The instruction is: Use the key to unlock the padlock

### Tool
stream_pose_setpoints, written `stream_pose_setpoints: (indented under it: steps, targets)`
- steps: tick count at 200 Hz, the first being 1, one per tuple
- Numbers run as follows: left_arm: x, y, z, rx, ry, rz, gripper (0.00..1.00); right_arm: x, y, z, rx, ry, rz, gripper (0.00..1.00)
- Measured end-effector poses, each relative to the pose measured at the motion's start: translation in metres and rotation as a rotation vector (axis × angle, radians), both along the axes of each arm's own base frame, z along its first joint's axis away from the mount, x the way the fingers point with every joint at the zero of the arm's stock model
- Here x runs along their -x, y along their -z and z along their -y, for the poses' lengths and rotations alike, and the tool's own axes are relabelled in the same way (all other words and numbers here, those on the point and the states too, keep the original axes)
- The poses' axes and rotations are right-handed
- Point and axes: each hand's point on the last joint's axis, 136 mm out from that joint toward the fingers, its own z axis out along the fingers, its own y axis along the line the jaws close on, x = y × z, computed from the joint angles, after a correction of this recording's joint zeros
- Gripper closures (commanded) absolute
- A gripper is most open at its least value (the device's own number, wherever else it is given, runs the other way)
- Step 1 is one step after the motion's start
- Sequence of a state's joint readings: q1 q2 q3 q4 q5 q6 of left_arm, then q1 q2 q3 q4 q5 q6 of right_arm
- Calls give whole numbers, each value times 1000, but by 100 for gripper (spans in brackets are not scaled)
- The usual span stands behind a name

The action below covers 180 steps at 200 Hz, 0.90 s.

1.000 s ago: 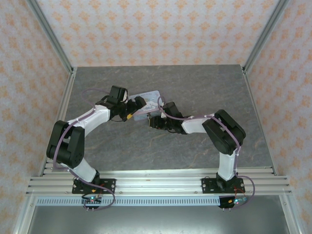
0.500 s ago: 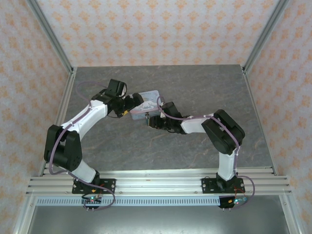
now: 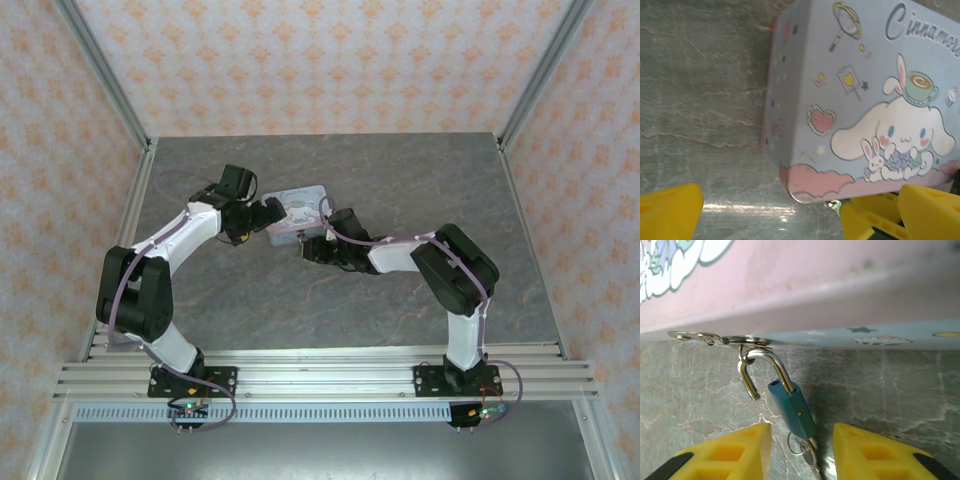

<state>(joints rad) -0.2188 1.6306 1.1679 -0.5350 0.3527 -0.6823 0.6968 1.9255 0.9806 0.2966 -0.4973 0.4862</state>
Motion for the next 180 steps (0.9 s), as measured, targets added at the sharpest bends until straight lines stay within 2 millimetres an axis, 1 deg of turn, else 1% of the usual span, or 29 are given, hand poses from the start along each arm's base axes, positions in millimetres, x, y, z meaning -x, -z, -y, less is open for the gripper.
stream_pose_setpoints:
  steps: [39,92,127,161,172,180]
  targets:
    - [-7,6,-13,-4,-33,-13,0,-4,-4,-11,-10,-11,11,63]
    - [-7,13,-13,-4,-31,-33,0,-8,-4,-14,-13,-7,15,66]
    - [-7,13,-12,-2,-30,-33,0,-10,-5,-15,-13,-7,16,69]
    - [-7,13,-11,4,-27,-34,0,-10,-5,-16,-13,-7,16,73]
    - [-7,13,-11,6,-27,-34,0,-10,-5,-16,-13,-7,16,77]
    - [-7,13,-10,7,-26,-35,0,-10,-4,-15,-13,-6,16,78]
